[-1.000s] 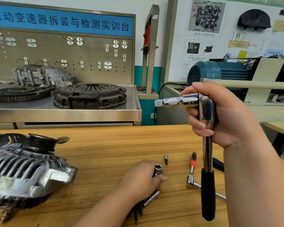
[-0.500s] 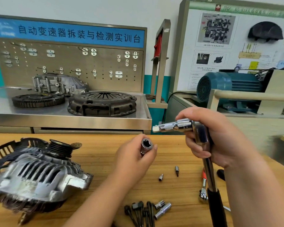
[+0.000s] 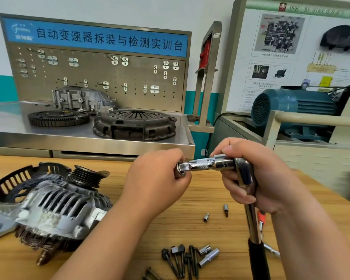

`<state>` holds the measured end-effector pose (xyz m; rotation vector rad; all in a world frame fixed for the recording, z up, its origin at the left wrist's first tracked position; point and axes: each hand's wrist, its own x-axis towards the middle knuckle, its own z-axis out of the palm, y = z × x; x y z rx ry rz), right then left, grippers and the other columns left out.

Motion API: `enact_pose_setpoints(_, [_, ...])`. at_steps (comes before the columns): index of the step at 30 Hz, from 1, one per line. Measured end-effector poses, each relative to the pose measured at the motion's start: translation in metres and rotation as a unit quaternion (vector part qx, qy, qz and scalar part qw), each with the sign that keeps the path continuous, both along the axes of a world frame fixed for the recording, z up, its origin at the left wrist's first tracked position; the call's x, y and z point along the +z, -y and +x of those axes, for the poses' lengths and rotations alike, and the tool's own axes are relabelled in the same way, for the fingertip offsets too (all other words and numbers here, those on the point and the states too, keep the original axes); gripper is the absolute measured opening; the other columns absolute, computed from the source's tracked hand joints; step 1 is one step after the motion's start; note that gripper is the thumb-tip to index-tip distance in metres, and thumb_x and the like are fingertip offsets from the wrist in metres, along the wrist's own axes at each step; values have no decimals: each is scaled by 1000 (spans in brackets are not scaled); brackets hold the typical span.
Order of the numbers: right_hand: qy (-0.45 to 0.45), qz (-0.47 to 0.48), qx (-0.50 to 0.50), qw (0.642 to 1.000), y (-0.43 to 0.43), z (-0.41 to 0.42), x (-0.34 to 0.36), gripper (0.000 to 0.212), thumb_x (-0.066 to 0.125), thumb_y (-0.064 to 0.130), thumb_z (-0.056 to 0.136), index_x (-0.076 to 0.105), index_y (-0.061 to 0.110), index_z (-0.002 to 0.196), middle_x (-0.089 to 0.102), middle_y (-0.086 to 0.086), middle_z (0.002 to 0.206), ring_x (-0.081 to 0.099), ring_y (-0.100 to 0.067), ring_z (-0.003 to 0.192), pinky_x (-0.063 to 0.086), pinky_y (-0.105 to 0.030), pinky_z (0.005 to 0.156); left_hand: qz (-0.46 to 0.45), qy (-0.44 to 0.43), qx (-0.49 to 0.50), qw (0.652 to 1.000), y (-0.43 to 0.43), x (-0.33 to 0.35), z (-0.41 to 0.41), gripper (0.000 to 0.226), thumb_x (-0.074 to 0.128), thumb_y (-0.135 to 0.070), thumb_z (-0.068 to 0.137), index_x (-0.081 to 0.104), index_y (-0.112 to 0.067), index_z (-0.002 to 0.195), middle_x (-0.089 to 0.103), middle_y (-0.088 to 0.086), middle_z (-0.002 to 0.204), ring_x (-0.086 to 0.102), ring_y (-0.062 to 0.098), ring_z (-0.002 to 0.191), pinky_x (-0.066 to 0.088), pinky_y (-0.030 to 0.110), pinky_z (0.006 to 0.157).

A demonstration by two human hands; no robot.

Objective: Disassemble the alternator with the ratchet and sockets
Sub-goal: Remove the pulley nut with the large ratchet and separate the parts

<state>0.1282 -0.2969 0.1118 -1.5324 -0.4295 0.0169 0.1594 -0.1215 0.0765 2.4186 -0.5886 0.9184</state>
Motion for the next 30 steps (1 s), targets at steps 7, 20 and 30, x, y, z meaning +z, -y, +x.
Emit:
enact_pose_setpoints(7, [-2, -10, -11, 1000, -6, -1, -2, 15, 52, 22, 69, 57, 9, 64, 31, -10, 50, 26, -15, 29, 25, -13, 35, 93, -25, -11, 995, -14, 15, -5, 13, 57, -29, 76, 54, -22, 65, 49, -8, 51, 47, 6, 53, 31, 23, 44])
enact_pose_setpoints(20, [90, -79, 6, 993, -11, -12, 2, 16, 51, 19, 71, 54, 3, 69, 38, 1, 38, 29, -12, 24, 24, -13, 38, 42, -214, -191, 957, -28, 30, -15, 21, 67, -16, 71, 55, -32, 75, 54, -18, 54, 45, -1, 44, 34, 11, 43])
enact_pose_setpoints(30, [120, -77, -29, 989, -12, -17, 6, 20, 51, 19, 69, 47, 0, 67, 31, -6, 39, 27, -15, 25, 24, -14, 40, 47, -197, -162, 966, -22, 34, -25, 22, 61, -19, 65, 54, -36, 77, 55, -21, 63, 48, -2, 48, 36, 11, 42])
